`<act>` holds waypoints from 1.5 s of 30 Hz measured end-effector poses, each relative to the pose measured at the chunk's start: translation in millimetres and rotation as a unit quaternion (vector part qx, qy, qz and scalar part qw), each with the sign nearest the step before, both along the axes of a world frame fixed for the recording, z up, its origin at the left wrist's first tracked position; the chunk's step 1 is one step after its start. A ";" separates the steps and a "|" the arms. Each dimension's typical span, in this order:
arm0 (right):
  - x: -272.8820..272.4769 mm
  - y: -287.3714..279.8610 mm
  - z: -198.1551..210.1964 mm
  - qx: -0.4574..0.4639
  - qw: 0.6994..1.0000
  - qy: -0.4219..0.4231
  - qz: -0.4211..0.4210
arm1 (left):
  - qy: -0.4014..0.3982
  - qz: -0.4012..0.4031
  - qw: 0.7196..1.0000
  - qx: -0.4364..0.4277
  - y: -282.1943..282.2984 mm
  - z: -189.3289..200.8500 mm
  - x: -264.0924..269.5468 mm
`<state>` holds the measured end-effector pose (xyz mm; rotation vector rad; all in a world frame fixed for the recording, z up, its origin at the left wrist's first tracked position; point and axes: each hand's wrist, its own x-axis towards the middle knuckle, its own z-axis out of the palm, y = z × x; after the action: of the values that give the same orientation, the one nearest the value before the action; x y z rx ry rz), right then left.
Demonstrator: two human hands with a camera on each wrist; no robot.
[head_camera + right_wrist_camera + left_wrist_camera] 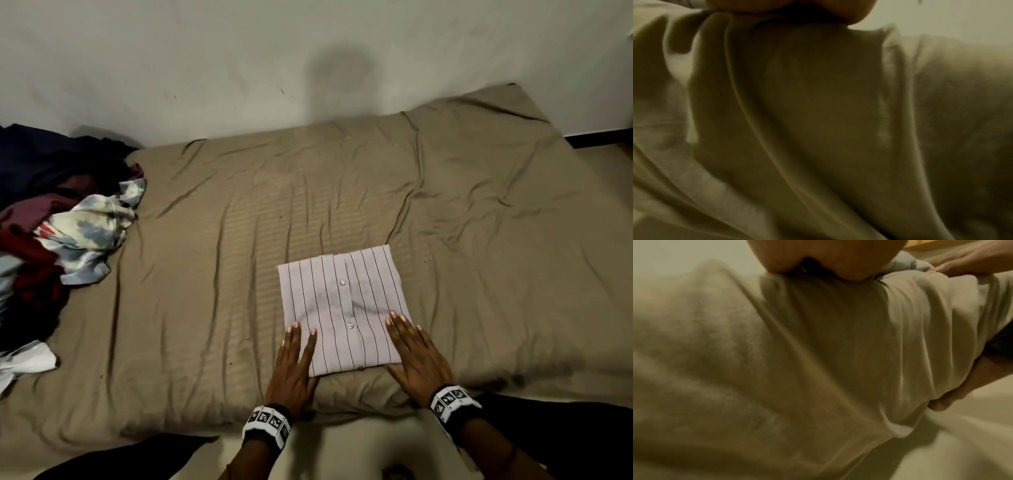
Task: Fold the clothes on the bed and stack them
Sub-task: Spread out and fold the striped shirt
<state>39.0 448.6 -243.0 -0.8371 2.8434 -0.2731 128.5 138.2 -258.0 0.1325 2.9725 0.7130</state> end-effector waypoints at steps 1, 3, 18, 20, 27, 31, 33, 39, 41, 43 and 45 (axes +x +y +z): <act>0.4 3.2 -1.6 -0.002 1.000 -0.009 -0.004 | -0.004 0.015 1.000 0.015 -0.1 -0.1 1.9; -2.6 5.1 -3.3 -0.007 1.000 -0.024 -0.018 | -0.015 0.047 0.998 0.031 -2.3 3.7 1.3; -75.5 6.9 162.3 -0.374 0.922 0.035 -0.090 | 0.243 0.166 0.947 0.125 -33.4 187.2 -35.2; -83.2 2.0 183.5 -0.416 0.905 0.016 -0.091 | 0.220 0.171 0.951 0.132 -41.1 204.2 -47.1; -142.8 -20.0 98.7 -0.321 0.912 -0.148 -0.210 | -0.025 0.265 0.920 0.286 -61.9 133.6 -107.6; -146.7 -16.8 20.0 -0.263 0.876 -0.244 -0.322 | -0.140 0.315 0.909 0.235 -65.0 59.3 -114.2; -143.6 -16.4 13.3 -0.291 0.848 -0.237 -0.373 | -0.134 0.329 0.910 0.213 -59.9 44.9 -110.3; -76.0 -1.5 28.8 -0.273 0.841 -0.225 -0.410 | -0.156 0.347 0.903 0.200 -33.5 43.1 -53.6; -39.9 3.2 28.1 -0.306 0.809 -0.259 -0.430 | -0.169 0.349 0.900 0.197 -19.3 45.3 -32.5; -16.4 1.1 25.3 -0.320 0.798 -0.281 -0.426 | -0.149 0.342 0.910 0.183 -7.6 43.9 -18.9; -9.1 -4.3 22.0 -0.306 0.816 -0.265 -0.412 | -0.090 0.357 0.917 0.156 2.6 48.7 -11.5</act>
<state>29.9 444.2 -221.0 0.4550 2.3607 -1.3271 117.0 140.8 -209.4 -0.9867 2.6597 1.1770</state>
